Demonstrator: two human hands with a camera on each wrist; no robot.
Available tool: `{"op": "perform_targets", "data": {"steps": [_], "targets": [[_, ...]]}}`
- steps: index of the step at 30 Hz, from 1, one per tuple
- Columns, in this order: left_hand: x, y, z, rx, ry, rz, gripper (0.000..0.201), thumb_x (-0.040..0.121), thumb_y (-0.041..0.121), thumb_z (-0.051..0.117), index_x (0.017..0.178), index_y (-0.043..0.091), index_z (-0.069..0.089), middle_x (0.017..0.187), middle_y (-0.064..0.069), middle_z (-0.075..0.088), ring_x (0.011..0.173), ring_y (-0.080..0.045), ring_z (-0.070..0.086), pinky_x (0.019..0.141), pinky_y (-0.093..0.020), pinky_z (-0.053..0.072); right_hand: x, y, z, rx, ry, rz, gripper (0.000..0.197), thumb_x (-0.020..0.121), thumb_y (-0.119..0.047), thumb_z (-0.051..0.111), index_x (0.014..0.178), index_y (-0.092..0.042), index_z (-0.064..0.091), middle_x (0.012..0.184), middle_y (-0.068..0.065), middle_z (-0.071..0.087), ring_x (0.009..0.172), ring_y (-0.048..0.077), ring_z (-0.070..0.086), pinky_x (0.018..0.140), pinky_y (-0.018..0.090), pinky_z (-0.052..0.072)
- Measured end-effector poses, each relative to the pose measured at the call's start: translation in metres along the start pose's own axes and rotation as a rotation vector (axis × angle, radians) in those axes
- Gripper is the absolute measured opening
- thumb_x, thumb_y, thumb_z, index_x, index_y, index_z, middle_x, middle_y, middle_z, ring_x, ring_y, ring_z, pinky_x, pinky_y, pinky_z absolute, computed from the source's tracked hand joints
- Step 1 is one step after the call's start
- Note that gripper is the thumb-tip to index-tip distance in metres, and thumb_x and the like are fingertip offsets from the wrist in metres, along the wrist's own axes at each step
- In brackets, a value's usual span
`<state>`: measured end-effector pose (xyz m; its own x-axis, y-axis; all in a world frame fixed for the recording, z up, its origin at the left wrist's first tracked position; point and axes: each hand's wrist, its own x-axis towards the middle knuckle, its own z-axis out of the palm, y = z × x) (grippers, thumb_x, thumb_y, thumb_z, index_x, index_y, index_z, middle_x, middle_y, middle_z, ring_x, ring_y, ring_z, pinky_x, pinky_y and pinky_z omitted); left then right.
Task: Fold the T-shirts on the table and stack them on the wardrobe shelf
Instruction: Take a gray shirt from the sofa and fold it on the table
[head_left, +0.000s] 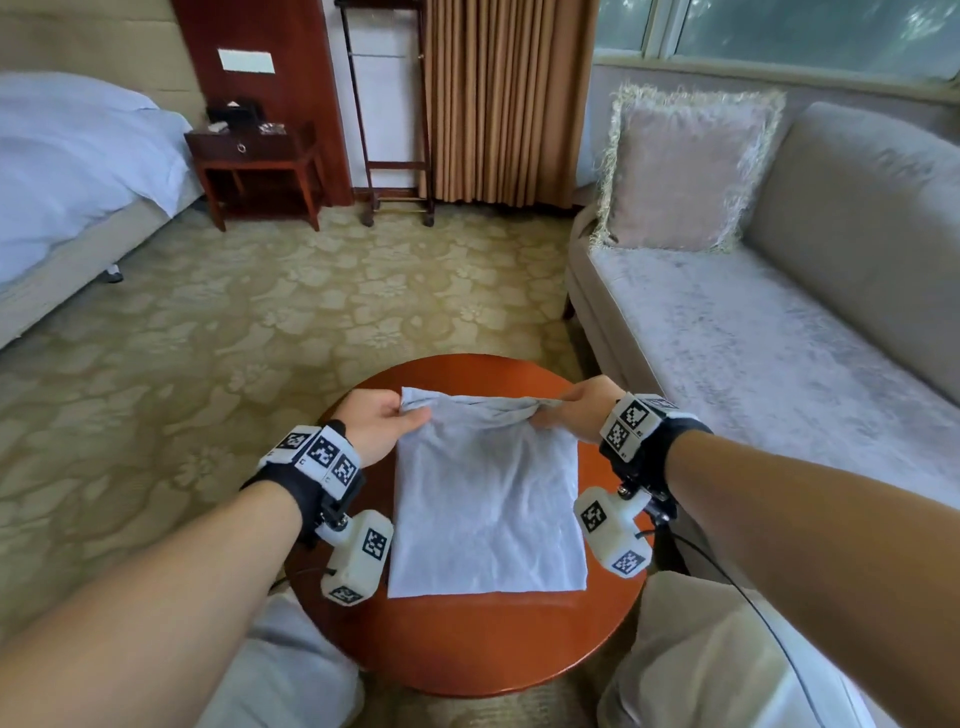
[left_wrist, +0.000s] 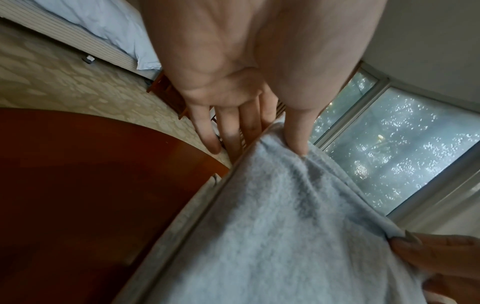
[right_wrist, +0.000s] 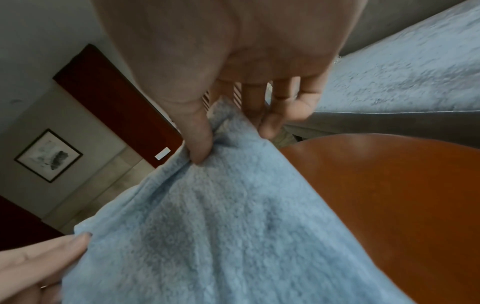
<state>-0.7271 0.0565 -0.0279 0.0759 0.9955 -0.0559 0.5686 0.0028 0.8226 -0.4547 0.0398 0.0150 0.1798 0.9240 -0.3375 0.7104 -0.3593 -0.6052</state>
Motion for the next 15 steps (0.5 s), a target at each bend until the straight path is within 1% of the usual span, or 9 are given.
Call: {"op": "perform_targets", "data": {"steps": [1,3,5,7,8,10,11,12,15], "targets": [[0.008,-0.002,0.001,0.012,-0.014,0.005,0.052,0.085,0.027,0.073,0.053,0.017,0.033,0.05,0.005,0.028,0.053,-0.016,0.027,0.055,-0.027,0.022,0.007,0.0,0.001,-0.017,-0.012,0.005,0.046,0.071,-0.055,0.076,0.094,-0.016,0.074,0.071,0.002,0.062,0.068,0.018,0.059,0.068,0.026,0.049],[0.022,-0.007,0.005,0.052,-0.035,0.005,0.052,0.086,0.027,0.072,0.053,0.017,0.033,0.049,0.006,0.027,0.049,-0.014,0.026,0.051,-0.026,0.022,0.021,0.0,0.003,-0.06,-0.027,0.024,0.042,0.078,-0.053,0.072,0.085,-0.012,0.071,0.061,0.001,0.051,0.058,0.017,0.049,0.057,0.024,0.04],[0.034,-0.012,0.01,0.094,-0.06,-0.01,0.049,0.088,0.03,0.07,0.055,0.016,0.036,0.05,0.005,0.031,0.048,-0.013,0.028,0.05,-0.026,0.024,0.035,0.001,0.011,-0.11,-0.043,0.033,0.04,0.084,-0.05,0.066,0.07,-0.013,0.061,0.058,0.0,0.047,0.052,0.016,0.045,0.051,0.024,0.036],[0.045,-0.019,0.015,0.14,-0.091,-0.034,0.046,0.089,0.034,0.068,0.058,0.016,0.038,0.053,0.003,0.033,0.051,-0.015,0.031,0.053,-0.026,0.025,0.051,0.005,0.024,-0.15,-0.052,0.012,0.044,0.086,-0.05,0.06,0.06,-0.016,0.052,0.055,0.0,0.046,0.051,0.019,0.044,0.052,0.027,0.037],[0.049,-0.024,0.017,0.177,-0.111,-0.034,0.046,0.089,0.036,0.067,0.059,0.017,0.038,0.054,0.003,0.034,0.052,-0.015,0.031,0.054,-0.027,0.026,0.058,0.008,0.031,-0.182,-0.049,0.008,0.044,0.087,-0.05,0.058,0.059,-0.017,0.052,0.056,0.0,0.048,0.052,0.02,0.047,0.053,0.03,0.04],[0.053,-0.033,0.02,0.27,-0.158,0.008,0.047,0.089,0.04,0.065,0.06,0.017,0.036,0.053,0.004,0.033,0.051,-0.016,0.032,0.054,-0.029,0.027,0.068,0.015,0.044,-0.256,-0.053,0.012,0.041,0.091,-0.049,0.052,0.068,-0.015,0.058,0.062,0.001,0.055,0.058,0.021,0.054,0.058,0.03,0.046],[0.054,-0.036,0.022,0.299,-0.183,0.024,0.047,0.089,0.04,0.065,0.061,0.017,0.035,0.052,0.004,0.034,0.051,-0.016,0.032,0.054,-0.03,0.027,0.071,0.019,0.049,-0.286,-0.066,0.014,0.041,0.093,-0.048,0.05,0.072,-0.013,0.058,0.065,0.002,0.056,0.06,0.021,0.055,0.059,0.028,0.046],[0.055,-0.038,0.023,0.311,-0.197,0.028,0.046,0.089,0.04,0.065,0.061,0.017,0.036,0.052,0.004,0.034,0.051,-0.016,0.033,0.053,-0.029,0.027,0.074,0.021,0.052,-0.305,-0.079,0.017,0.041,0.094,-0.046,0.048,0.071,-0.013,0.056,0.066,0.002,0.056,0.06,0.02,0.054,0.058,0.027,0.045],[0.059,-0.044,0.026,0.3,-0.178,-0.006,0.046,0.091,0.041,0.062,0.061,0.016,0.037,0.052,0.004,0.036,0.052,-0.015,0.035,0.054,-0.027,0.028,0.082,0.022,0.054,-0.308,-0.084,0.012,0.041,0.095,-0.042,0.045,0.068,-0.013,0.05,0.065,0.002,0.053,0.058,0.02,0.05,0.054,0.024,0.041]]}}
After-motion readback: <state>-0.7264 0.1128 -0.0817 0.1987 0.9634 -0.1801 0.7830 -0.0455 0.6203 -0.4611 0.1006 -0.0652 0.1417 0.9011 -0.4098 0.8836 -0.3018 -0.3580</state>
